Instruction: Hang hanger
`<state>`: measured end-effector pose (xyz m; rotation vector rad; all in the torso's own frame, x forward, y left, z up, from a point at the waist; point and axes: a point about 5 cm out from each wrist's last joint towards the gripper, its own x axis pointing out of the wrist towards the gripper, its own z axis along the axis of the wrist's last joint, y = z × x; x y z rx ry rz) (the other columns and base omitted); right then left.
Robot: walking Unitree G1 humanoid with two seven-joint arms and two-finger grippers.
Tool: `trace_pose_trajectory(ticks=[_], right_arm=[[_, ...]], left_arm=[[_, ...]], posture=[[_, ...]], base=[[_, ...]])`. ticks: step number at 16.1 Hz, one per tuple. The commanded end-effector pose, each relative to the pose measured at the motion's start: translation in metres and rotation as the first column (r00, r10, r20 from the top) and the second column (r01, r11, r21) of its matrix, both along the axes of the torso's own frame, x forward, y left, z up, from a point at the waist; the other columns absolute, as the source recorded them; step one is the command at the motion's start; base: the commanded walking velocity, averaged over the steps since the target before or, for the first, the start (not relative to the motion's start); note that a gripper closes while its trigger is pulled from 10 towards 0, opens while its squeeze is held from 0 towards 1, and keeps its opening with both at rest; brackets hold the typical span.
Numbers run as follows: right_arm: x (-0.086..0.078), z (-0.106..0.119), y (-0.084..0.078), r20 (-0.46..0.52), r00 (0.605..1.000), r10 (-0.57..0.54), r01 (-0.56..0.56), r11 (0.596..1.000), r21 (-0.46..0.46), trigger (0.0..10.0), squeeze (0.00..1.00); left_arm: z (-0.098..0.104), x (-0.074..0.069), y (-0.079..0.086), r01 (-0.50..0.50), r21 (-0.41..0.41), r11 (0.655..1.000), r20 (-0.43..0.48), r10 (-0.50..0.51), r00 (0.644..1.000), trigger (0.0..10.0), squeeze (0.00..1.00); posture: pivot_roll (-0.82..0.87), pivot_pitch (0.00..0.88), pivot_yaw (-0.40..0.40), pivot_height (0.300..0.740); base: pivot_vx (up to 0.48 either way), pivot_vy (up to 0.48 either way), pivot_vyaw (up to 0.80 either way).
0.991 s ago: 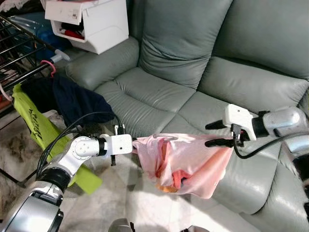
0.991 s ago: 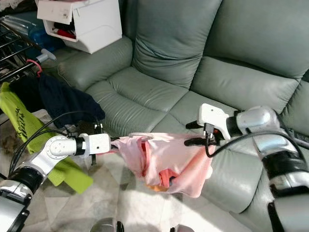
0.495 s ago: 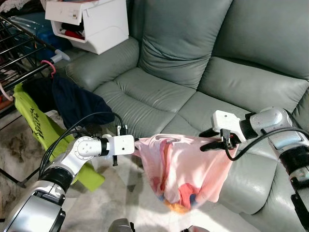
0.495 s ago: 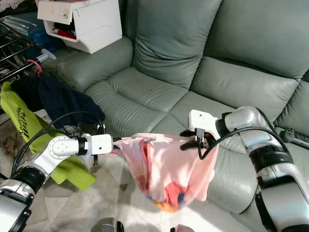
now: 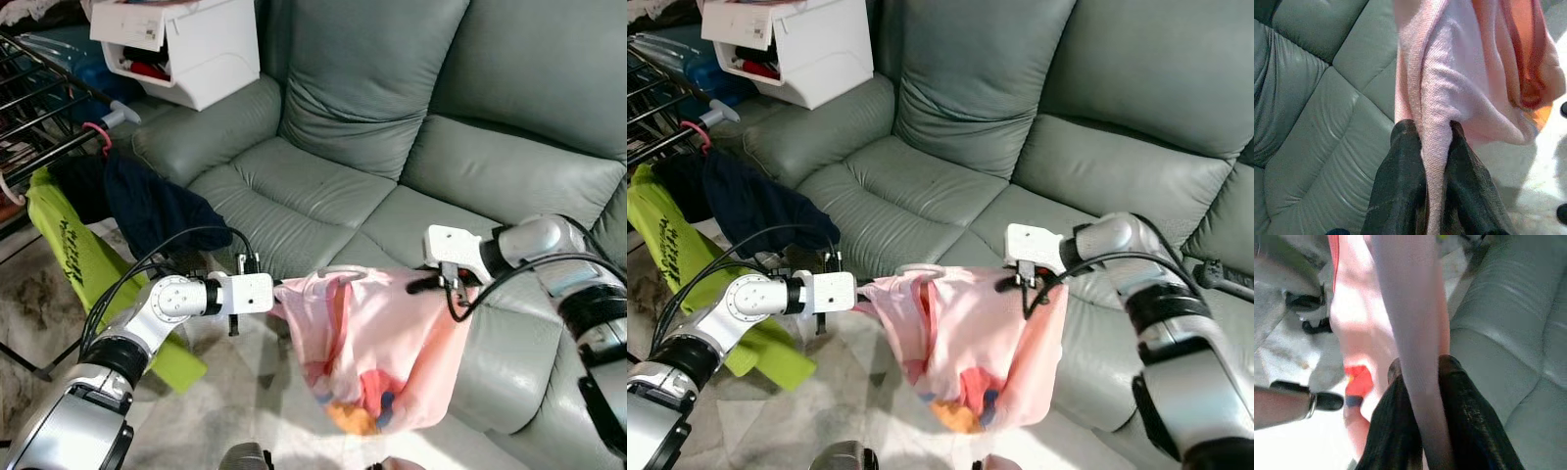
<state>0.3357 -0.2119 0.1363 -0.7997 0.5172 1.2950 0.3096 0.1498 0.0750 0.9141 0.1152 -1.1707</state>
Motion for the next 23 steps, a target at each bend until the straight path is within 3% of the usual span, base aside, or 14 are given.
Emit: trace_pose_trajectory(ticks=[1,10,11,12,13,19,22,23], right_arm=[[0.009,0.015,0.011,0.064,0.998,0.010,-0.014,0.998,0.062,0.0,0.00],[0.000,0.015,0.029,0.006,0.995,0.095,-0.094,0.973,0.209,0.0,0.00],[-0.002,0.012,0.030,-0.004,0.995,0.102,-0.099,0.973,0.209,0.0,0.00],[-0.003,0.009,0.030,-0.007,0.995,0.103,-0.099,0.973,0.208,0.0,0.00],[-0.006,0.005,0.030,-0.011,0.995,0.102,-0.097,0.973,0.208,0.0,0.00],[-0.017,-0.028,0.038,0.008,0.994,-0.109,0.102,0.947,0.305,0.0,0.00],[-0.026,-0.045,0.037,0.005,0.951,-0.310,0.291,0.899,0.327,0.0,0.00],[-0.027,-0.047,0.037,0.002,0.947,-0.322,0.304,0.895,0.327,0.0,0.00]], left_arm=[[0.008,0.005,-0.003,0.015,-0.002,1.000,0.033,-0.015,0.999,0.0,0.00],[0.006,0.009,0.000,-0.024,0.010,1.000,0.043,0.024,0.999,0.0,0.00],[0.005,0.009,0.000,-0.030,0.011,0.999,0.041,0.029,0.999,1.5,0.00],[0.006,0.011,0.000,-0.043,0.003,0.999,0.049,0.042,0.998,10.0,0.54],[0.008,0.013,0.000,-0.055,-0.006,0.998,0.063,0.055,0.997,10.0,1.00],[0.012,0.017,0.004,-0.093,-0.004,0.996,0.155,0.092,0.984,10.0,1.00],[0.017,0.021,0.013,-0.149,-0.017,0.989,0.224,0.149,0.963,10.0,1.00],[0.017,0.021,0.014,-0.151,-0.017,0.988,0.230,0.151,0.962,10.0,1.00]], posture=[[-0.06,0.000,0.070,0.740],[-0.06,0.000,0.064,0.740],[-0.06,0.000,0.064,0.740],[-0.07,0.000,0.066,0.740],[-0.07,0.000,0.066,0.740],[-0.07,0.000,0.073,0.740],[-0.07,0.000,0.070,0.740],[-0.06,0.000,0.069,0.740]], base=[[0.000,0.000,0.00],[0.000,0.000,0.00],[0.000,0.000,0.00],[0.000,0.000,0.00],[0.000,0.000,0.00],[0.000,0.000,0.00],[0.000,0.000,0.00],[0.000,0.000,0.00]])
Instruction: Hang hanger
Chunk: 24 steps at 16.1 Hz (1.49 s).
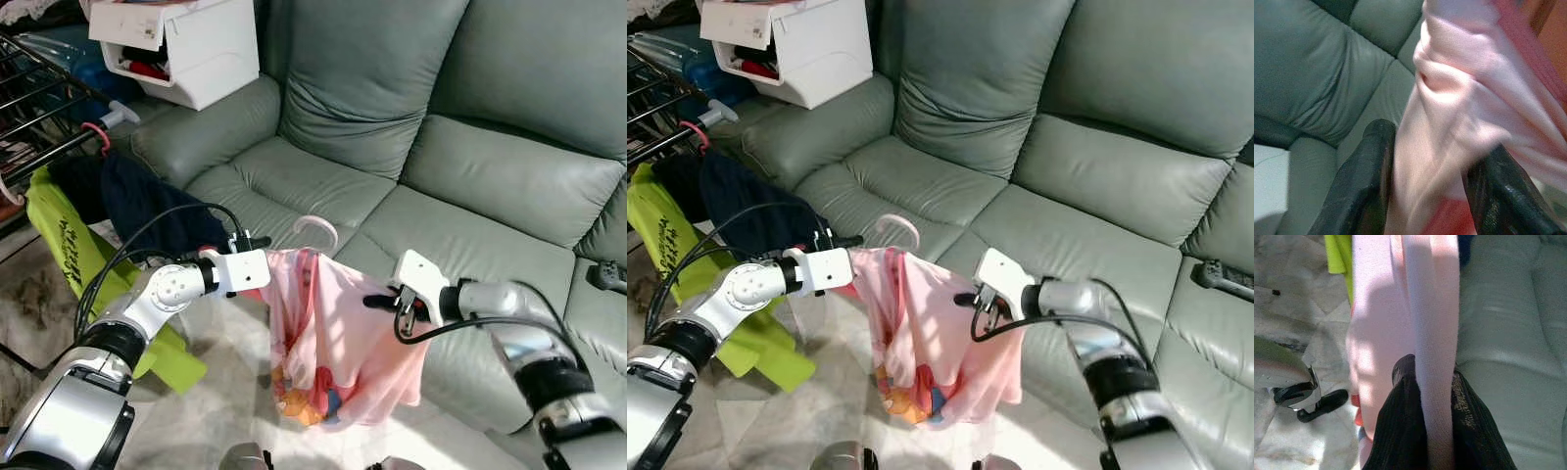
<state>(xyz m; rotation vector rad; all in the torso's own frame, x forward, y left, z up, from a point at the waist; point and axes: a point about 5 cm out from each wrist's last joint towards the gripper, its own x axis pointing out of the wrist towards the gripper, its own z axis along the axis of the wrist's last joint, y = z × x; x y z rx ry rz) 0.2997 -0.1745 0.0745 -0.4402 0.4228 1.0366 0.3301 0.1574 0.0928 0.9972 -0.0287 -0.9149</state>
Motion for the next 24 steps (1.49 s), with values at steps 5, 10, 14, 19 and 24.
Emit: trace_pose_trajectory(ticks=[5,10,14,19,24], right_arm=[[-0.019,-0.014,0.006,-0.011,0.995,-0.102,0.102,0.995,-0.015,0.0,0.00],[-0.005,0.001,0.002,0.117,0.908,-0.403,0.398,0.915,0.069,0.0,0.00],[0.000,0.015,0.005,0.197,0.824,-0.532,0.502,0.845,0.184,10.0,0.00],[0.002,0.021,0.019,0.211,0.807,-0.551,0.498,0.828,0.259,10.0,0.00],[0.006,0.027,0.023,0.227,0.799,-0.557,0.493,0.822,0.285,10.0,0.00]], left_arm=[[0.005,0.000,0.012,-0.045,-0.003,0.999,0.121,0.045,0.992,10.0,1.00],[-0.012,-0.003,0.028,-0.431,-0.383,0.817,-0.042,0.450,0.892,10.0,1.00],[-0.029,-0.016,0.034,-0.646,-0.554,0.524,-0.247,0.638,0.729,10.0,1.00],[-0.028,-0.018,0.032,-0.687,-0.591,0.424,-0.289,0.683,0.670,10.0,0.00],[-0.015,-0.012,0.023,-0.711,-0.593,0.379,-0.335,0.687,0.645,10.0,0.00]], posture=[[-0.07,0.000,0.068,0.740],[-0.07,0.001,0.077,0.740],[-0.07,0.005,0.072,0.740],[-0.06,0.002,0.072,0.740],[-0.05,0.000,0.078,0.740]], base=[[0.000,0.000,0.00],[0.000,0.000,0.00],[0.000,0.000,0.00],[0.000,0.000,0.64],[0.000,0.000,0.80]])
